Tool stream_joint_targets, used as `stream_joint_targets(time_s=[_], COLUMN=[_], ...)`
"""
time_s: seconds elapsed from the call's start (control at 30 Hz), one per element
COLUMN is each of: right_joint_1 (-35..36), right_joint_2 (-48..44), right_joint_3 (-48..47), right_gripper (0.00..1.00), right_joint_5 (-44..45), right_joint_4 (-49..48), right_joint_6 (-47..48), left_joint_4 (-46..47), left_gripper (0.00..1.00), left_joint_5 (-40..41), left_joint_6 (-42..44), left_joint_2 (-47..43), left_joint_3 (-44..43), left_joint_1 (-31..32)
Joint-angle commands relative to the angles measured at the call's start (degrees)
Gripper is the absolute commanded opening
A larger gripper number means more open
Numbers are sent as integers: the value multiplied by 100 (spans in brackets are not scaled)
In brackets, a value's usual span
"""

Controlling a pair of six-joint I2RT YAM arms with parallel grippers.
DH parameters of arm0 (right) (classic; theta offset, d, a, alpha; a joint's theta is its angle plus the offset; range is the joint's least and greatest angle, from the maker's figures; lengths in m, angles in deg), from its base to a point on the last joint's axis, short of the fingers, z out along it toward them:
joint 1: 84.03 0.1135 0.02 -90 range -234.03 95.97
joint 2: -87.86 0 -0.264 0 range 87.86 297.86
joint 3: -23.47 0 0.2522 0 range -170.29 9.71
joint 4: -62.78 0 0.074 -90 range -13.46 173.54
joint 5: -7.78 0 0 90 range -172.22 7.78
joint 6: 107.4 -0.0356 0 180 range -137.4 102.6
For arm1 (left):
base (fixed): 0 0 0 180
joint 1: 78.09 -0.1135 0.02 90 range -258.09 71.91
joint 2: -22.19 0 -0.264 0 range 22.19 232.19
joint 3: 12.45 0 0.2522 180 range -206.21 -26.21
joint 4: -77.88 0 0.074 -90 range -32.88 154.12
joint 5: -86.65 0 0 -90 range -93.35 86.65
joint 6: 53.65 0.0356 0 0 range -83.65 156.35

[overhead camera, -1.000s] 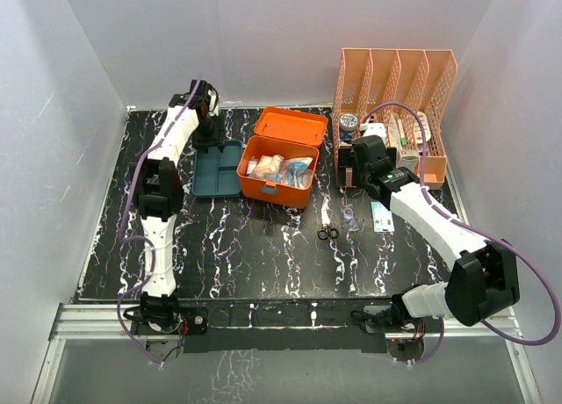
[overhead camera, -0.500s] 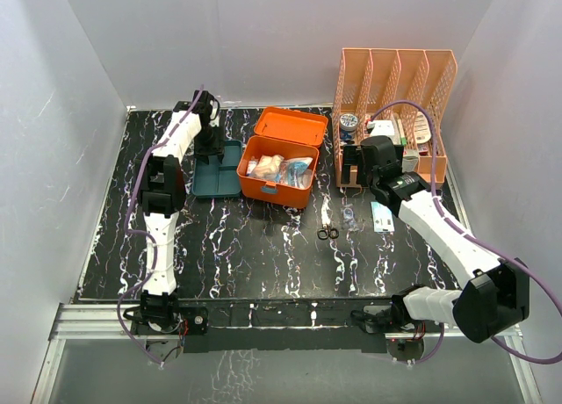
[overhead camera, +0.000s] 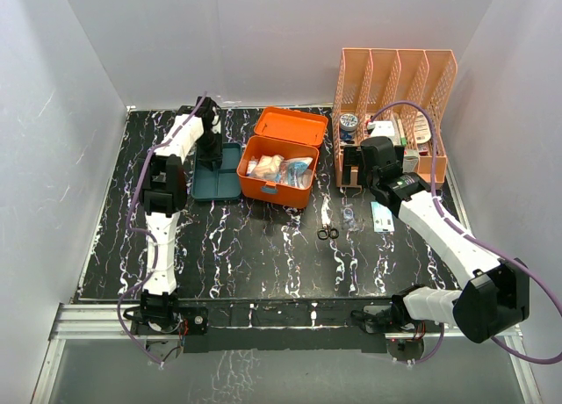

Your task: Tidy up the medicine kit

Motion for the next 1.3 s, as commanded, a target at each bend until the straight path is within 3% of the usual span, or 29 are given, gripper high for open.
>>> stream_joint_targets(time_s=[0.0,0.1,0.13,0.33,0.53,0.93,1.07,1.17,1.27], right_joint_1=[-33,-37,-36,-33,-33,-42,-57,-64,-74], right_joint_2=[-188,-190,-194,-231,-211,-236,-374,-492,-585], right_joint_3=[-14,-6,-6,12,12,-128,-133,-113,-79], right_gripper=[98,98,98,98,98,98,99,98,98], right_joint_5=[175,185,189,146,56,-120,-54,-3,43], right_joint_4=[-235,-230,-220,-244,-361,-228,-64,26,91], right_joint_6=[42,34,27,21,41,282,318,315,273], left_joint_4=[-205,-262,-287,-309,-212,-2295,-2824,-2803,-2453], left_gripper=[26,2,0,0,0,0,0,0,0], left_joint_5=[-52,-108,-146,-379,-634,-2418,-2474,-2183,-1965], left_joint_6=[55,124,173,604,1832,4405,4952,5396,5236], left_joint_2=[98,117,94,-602,-1743,-3169,-3541,-4107,-4472], left_joint_3=[117,119,118,32,127,-38,129,896,1551], left_joint_1=[-6,-5,-5,-69,-128,-35,336,1026,1741])
